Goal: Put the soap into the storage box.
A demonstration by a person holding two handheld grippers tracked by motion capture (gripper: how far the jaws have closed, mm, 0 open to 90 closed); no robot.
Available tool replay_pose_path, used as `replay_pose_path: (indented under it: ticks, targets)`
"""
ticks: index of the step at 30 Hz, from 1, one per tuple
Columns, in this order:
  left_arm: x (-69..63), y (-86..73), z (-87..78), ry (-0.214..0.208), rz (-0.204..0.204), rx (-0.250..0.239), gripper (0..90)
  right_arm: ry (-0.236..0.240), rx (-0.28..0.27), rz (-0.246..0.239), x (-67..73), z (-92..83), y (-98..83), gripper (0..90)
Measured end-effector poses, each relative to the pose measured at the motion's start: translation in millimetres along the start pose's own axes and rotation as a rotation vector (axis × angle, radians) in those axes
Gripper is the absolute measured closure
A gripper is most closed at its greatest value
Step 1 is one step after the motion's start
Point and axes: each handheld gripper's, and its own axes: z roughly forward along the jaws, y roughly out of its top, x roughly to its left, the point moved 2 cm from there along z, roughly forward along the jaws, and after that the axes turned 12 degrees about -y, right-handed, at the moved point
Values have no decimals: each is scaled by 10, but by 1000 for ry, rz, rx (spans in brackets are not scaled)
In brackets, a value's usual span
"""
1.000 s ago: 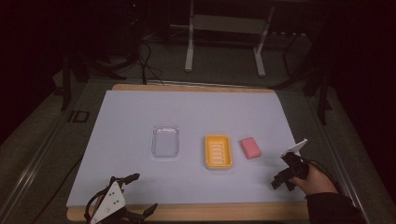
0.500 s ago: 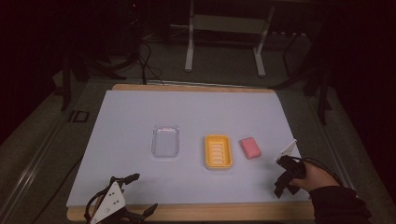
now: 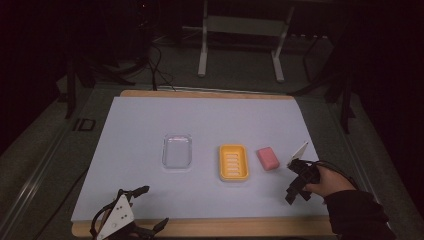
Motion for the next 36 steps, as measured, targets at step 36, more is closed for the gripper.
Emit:
replay_pose_path:
  ticks: [36]
  targets:
    - [-1,-1,0,-5,1,2,3,-44,-146,-3,156,-323,845,135]
